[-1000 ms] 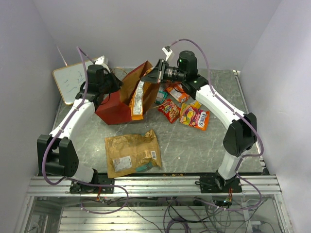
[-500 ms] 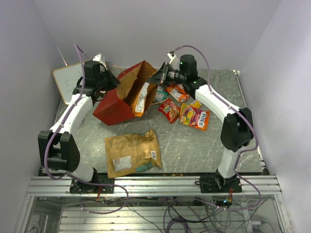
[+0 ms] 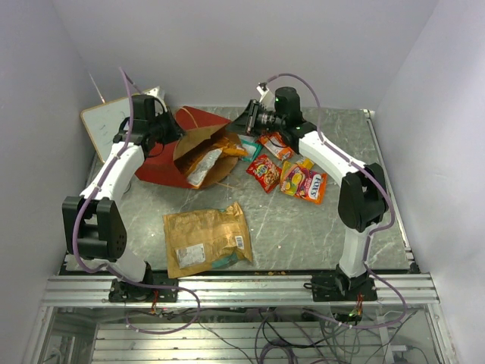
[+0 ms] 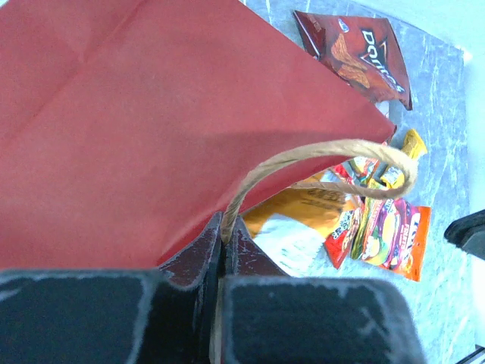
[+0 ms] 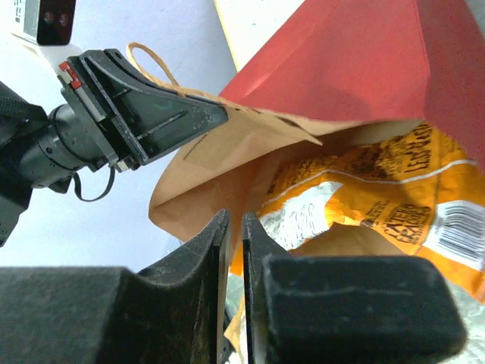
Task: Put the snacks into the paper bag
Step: Place the snack in the paper bag, then pick up the snack from the center of the board.
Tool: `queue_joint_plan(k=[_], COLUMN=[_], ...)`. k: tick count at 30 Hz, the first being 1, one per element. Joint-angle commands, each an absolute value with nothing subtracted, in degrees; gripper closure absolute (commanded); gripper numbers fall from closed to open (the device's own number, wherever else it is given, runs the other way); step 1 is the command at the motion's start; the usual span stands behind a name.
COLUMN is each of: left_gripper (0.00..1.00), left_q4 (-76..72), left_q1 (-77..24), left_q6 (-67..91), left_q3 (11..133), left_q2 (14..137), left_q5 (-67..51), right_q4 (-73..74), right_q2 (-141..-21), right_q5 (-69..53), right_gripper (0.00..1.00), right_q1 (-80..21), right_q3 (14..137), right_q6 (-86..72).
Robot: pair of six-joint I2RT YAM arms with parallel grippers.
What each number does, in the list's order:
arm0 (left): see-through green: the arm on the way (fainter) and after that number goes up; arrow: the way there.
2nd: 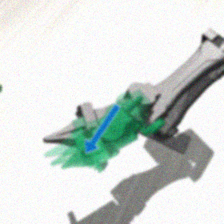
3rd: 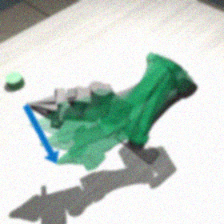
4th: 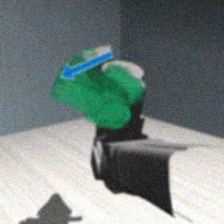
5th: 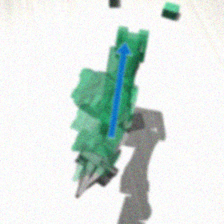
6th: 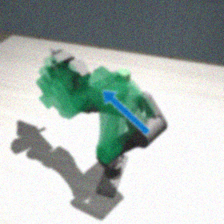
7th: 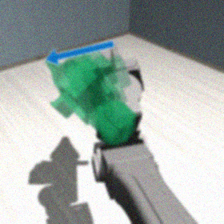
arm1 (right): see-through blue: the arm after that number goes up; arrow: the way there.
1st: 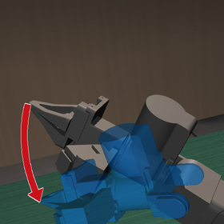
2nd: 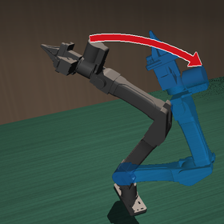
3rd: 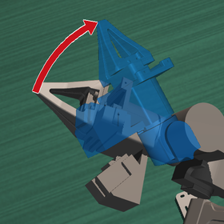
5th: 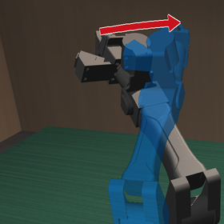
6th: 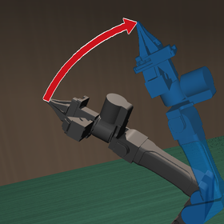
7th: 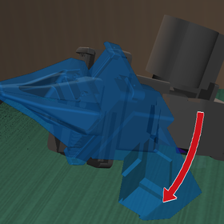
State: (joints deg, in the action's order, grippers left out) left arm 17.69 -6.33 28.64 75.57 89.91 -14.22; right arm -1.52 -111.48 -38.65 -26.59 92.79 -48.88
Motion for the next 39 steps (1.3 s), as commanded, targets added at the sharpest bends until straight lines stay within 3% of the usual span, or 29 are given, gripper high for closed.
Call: queue_joint_plan(k=[1, 8, 13, 21, 39], left_gripper=[0.93, 0.93, 0.93, 0.93, 0.93], left_q4=[16.9, 17.14, 16.81, 16.06, 15.04], left_q1=[-5.63, -5.63, -5.63, -5.63, -5.54], left_q6=[27.52, 27.53, 28.61, 29.79, 29.93], left_q3=[76.96, 76.16, 76.11, 75.86, 74.83], left_q2=[88.93, 88.33, 87.94, 87.42, 86.65], left_q5=[-18.52, -19.87, -21.22, -23.08, -23.41], right_q4=[1.01, 9.26, 15.08, 12.53, 7.3], right_q2=[-111.19, -111.53, -111.44, -115.35, -127.88], right_q5=[-36.49, -34.58, -26.87, -21.55, -24.5], right_gripper=[0.87, 0.74, 0.62, 0.5, 0.48], right_q1=[-26.33, -24.35, -23.81, -23.84, -24.34], right_q3=[95.87, 99.51, 98.03, 93.2, 98.52], right_q6=[-43.74, -26.68, -13.05, -4.84, -8.0])
